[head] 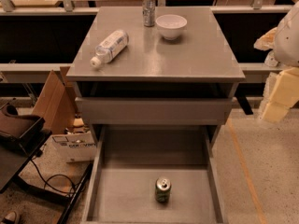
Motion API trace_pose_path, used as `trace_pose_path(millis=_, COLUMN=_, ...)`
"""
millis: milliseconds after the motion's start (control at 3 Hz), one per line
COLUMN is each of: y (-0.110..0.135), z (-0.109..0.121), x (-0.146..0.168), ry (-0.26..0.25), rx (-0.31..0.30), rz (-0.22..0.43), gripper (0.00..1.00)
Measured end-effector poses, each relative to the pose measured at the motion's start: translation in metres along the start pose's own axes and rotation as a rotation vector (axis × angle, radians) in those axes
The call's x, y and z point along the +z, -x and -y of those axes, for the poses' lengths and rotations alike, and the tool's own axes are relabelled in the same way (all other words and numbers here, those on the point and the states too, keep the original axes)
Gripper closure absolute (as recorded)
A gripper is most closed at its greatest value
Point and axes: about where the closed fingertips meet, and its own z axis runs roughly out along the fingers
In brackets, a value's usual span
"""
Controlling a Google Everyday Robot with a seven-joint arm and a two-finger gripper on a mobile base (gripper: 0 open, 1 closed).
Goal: Pick green can from middle drawer and place on counter
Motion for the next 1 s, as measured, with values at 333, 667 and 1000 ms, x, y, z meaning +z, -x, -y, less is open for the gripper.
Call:
trace_pose_path(millis=333, y=0.000, z=0.000, x=0.000, ry=0.000, rx=0.000, rz=0.000, gripper=0.00)
trace_pose_path(millis=667, y=-0.008, z=-0.001, x=0.023, ry=0.019, rx=0.019, rz=0.082, gripper=0.00)
trace_pose_path(millis=1000, y=-0.028, z=-0.018, x=0.086, ry=0.067, rx=0.042, rz=0.255, gripper=0.00)
